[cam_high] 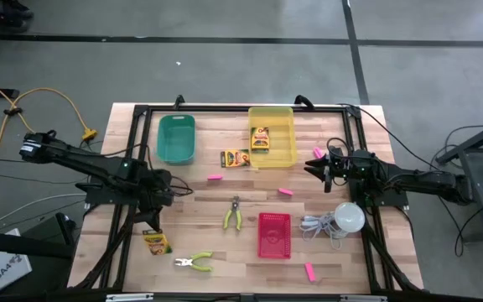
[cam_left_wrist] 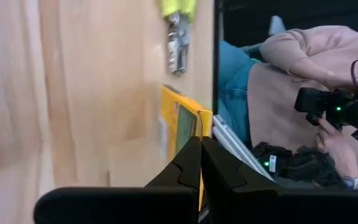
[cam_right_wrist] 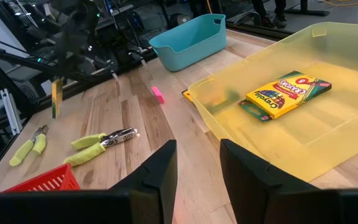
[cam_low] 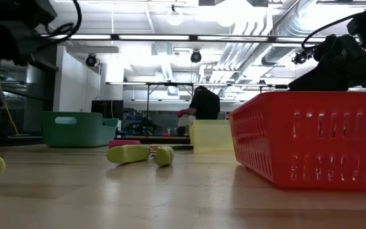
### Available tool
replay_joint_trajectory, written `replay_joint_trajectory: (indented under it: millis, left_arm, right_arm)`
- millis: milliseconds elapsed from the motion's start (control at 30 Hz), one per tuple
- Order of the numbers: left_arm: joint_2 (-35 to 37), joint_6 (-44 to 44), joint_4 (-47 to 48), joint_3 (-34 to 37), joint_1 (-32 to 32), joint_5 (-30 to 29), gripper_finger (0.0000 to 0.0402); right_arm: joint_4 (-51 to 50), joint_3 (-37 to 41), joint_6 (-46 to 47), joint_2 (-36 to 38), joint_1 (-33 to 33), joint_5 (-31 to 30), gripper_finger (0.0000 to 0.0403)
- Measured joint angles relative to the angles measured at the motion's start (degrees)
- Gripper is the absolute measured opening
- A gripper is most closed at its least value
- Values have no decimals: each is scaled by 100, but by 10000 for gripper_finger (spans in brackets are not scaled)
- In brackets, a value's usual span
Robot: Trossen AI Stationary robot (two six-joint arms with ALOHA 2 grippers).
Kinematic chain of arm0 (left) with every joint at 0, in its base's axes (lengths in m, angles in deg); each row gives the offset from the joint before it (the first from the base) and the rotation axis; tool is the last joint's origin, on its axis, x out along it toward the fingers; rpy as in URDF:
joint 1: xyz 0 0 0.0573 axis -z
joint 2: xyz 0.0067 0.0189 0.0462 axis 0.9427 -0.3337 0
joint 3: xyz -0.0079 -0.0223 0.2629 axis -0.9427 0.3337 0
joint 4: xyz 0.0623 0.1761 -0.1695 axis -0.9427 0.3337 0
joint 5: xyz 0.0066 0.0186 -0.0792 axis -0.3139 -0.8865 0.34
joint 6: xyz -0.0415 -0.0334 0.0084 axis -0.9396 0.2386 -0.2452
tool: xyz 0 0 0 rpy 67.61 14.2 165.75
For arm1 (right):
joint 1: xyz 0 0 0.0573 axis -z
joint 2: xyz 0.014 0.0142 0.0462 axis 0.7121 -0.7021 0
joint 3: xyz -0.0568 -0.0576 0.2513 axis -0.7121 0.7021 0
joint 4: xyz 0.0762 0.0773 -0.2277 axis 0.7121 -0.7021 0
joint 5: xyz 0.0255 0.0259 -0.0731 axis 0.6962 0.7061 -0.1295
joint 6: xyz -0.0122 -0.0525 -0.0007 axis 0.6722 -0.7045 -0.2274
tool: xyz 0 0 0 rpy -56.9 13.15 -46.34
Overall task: Pick & Place School Supplies
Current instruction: Put the crayon box into the yellow bin
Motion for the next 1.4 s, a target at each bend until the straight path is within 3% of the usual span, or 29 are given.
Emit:
replay_joint_trajectory:
  millis: [467,700,1033,1400]
  left_arm:
    - [700,-141,41,-200,0,-62,0]
    - [542,-145,10,-589,0,-967,0]
    - [-721,211,10,-1818,-29,-2649,0]
    - [-2181,1167,-310,-2825,-860,-2877,0]
  right_arm:
    - [-1,0,0,-1,1,0,110]
    - [-1,0,0,1,0,0,110]
    - [-1,0,0,1,1,0,110]
    - [-1,0,0,1,0,0,110]
